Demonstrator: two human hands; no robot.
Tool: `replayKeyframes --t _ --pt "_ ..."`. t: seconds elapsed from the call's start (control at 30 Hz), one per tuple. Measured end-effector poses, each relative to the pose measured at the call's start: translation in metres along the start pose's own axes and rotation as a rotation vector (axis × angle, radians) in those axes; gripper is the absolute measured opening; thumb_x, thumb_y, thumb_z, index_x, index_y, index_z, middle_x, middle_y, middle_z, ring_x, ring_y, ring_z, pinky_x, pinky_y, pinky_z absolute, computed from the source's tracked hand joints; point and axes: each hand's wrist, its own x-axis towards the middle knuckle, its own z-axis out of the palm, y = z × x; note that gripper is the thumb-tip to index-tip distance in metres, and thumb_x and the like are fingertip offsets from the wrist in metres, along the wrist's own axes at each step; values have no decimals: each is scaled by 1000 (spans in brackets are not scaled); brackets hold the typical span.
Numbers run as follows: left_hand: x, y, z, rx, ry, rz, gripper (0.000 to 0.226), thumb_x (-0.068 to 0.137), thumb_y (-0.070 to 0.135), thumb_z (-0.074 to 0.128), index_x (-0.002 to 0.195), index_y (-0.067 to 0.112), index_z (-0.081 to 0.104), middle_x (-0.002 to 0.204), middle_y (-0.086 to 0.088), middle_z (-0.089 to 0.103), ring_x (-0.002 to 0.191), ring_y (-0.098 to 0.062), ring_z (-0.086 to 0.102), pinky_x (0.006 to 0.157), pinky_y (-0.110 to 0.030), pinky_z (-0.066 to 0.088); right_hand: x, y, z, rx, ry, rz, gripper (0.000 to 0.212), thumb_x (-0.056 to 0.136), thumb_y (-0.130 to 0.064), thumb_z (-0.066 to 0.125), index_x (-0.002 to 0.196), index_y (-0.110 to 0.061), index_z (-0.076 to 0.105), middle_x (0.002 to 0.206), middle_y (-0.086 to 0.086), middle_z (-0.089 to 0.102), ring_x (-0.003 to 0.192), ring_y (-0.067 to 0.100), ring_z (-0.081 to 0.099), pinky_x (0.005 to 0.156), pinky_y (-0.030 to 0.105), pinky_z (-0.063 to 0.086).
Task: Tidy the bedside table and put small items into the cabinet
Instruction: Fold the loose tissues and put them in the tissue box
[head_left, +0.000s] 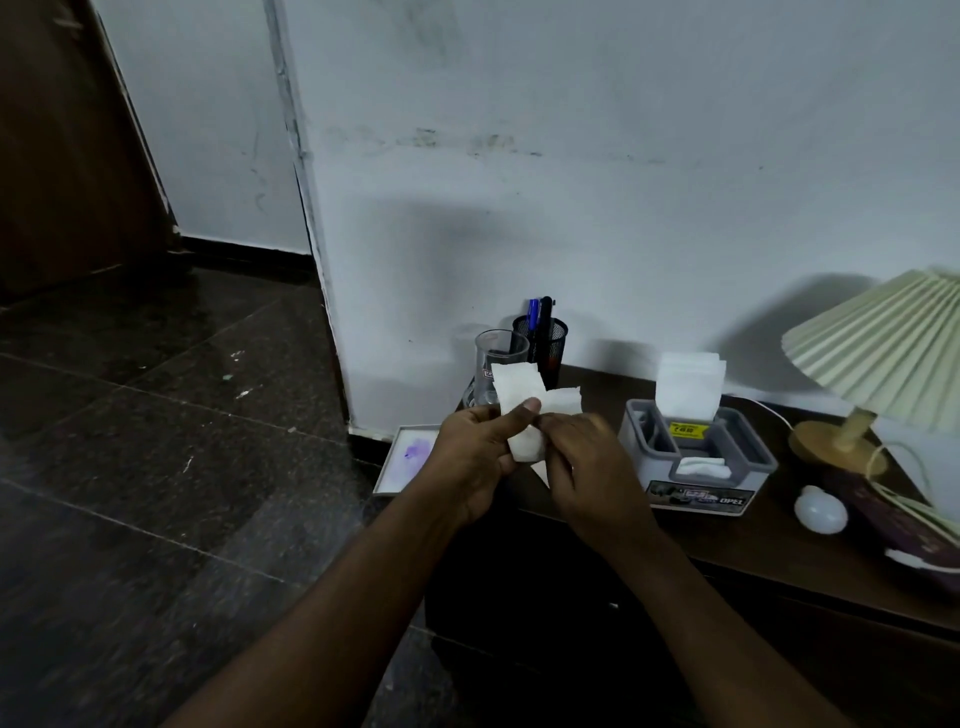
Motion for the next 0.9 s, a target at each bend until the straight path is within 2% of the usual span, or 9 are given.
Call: replayKeyframes --t 0.13,0.3,0.37,0.43,0.5,0.6,0.67,0.77,0.9 --pt "3 -3 4 -30 44 -24 19 98 4 63 114 -5 66 104 -21 76 83 -32 76 59 -38 64 2 4 0 70 17 136 35 92 1 60 125 -7 69 118 6 71 110 23 60 93 35 51" --pt "7 -3 6 -5 84 -40 21 100 3 60 120 -4 63 114 -21 73 93 -33 73 68 -42 65 8 14 -3 180 64 347 24 92 -4 69 113 -15 73 107 -5 72 98 9 67 86 16 52" --pt "8 -3 5 15 96 -38 18 100 4 60 117 -2 64 115 -19 72 95 -34 72 73 -44 64 10 18 -5 246 96 425 18 93 -9 70 107 -20 75 99 -11 73 92 0 67 82 21 56" --pt "9 -3 3 32 102 -36 13 99 4 61 111 0 65 110 -16 73 95 -33 73 77 -46 64 12 17 -7 382 148 518 16 94 -10 70 105 -21 75 93 -11 76 87 5 71 77 30 60" --pt "10 -1 1 53 107 -31 13 99 4 63 111 0 65 110 -15 73 100 -35 72 82 -49 63 15 12 -10 506 238 548 17 95 -9 71 101 -24 76 86 -10 76 79 7 71 68 26 58" --pt "11 -2 0 77 103 -28 21 99 4 63 119 -2 64 114 -17 73 105 -38 71 81 -49 63 24 1 -22 1011 324 628 17 89 -4 71 89 -20 77 72 -1 69 62 13 62 57 25 53" --pt "10 -3 1 91 66 -25 20 100 2 59 119 -1 66 110 -17 75 99 -35 73 77 -45 64 30 0 -28 1349 257 719 19 85 -3 71 84 -22 77 78 4 69 67 18 60 58 28 50" --pt "8 -7 4 120 -7 -25 20 101 1 54 113 2 70 99 -16 78 84 -30 76 72 -42 64 30 5 -26 1168 130 816 22 91 0 67 92 -20 76 89 12 71 79 27 56 61 29 46" --pt "7 -8 5 115 -47 -45 19 101 0 55 111 3 71 102 -16 78 85 -30 76 69 -41 66 24 11 -21 792 151 843 14 95 -2 65 103 -13 70 95 11 76 80 21 64 61 29 51"
